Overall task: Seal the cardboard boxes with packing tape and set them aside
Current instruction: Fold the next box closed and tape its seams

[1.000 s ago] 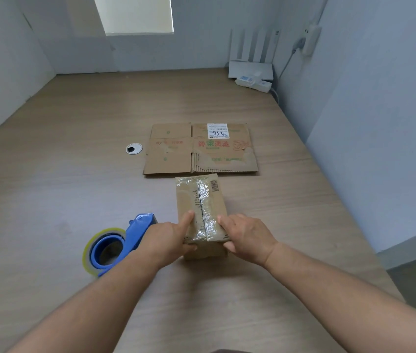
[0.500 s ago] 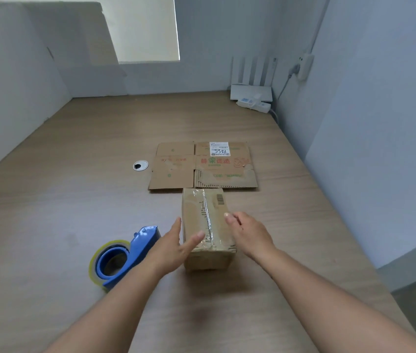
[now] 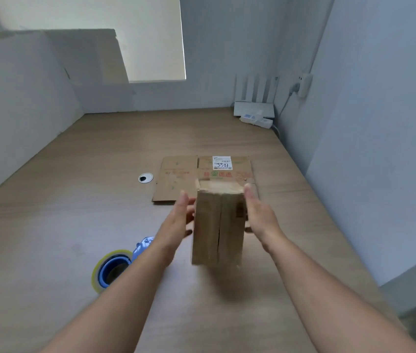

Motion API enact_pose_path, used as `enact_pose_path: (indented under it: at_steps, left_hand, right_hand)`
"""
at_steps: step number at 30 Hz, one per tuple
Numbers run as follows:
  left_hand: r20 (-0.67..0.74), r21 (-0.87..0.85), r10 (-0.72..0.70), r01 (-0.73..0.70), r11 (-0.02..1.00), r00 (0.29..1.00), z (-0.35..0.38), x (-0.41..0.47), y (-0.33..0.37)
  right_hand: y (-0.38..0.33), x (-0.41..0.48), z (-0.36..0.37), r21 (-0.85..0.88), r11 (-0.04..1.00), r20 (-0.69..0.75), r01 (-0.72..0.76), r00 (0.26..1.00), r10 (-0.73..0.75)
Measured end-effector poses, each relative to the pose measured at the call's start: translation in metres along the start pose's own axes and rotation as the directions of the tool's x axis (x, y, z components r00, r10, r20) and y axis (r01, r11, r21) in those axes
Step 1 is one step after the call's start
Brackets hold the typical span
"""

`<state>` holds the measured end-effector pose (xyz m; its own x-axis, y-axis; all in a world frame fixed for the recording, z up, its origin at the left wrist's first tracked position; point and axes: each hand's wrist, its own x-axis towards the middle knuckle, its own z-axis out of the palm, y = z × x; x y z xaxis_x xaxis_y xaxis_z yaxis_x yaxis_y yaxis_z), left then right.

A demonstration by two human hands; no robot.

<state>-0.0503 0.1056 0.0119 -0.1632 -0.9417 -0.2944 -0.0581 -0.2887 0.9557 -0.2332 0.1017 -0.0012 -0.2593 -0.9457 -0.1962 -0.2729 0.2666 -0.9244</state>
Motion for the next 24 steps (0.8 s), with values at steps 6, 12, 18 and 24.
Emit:
enact_pose_path:
  at_steps: [6,12,18,24]
  left_hand:
    - [-0.193,-0.123,-0.055,0.032,0.992,0.98,-0.003,-0.007,-0.001]
    - [-0.106,0.306,-0.232,0.254,0.918,0.967,0.01,-0.029,-0.039]
    - [-0.149,0.599,-0.152,0.211,0.773,0.977,0.02,-0.028,-0.046]
    - [-0.318,0.536,0.018,0.164,0.828,0.948,0.007,-0.027,-0.052]
  right_hand:
    - [0.006,-0.015,-0.012,0.151,0.988,-0.011,-0.023,1.0,0.025]
    - [0.051,-0.041,0.007,-0.434,0.9,0.173,-0.038,0.977,0.125]
    - [0.039,-0.043,0.012,-0.542,0.838,0.199,0.058,0.978,0.061]
    - [0.053,-0.03,-0.006,-0.147,0.978,0.162,-0.151,0.971,0.174]
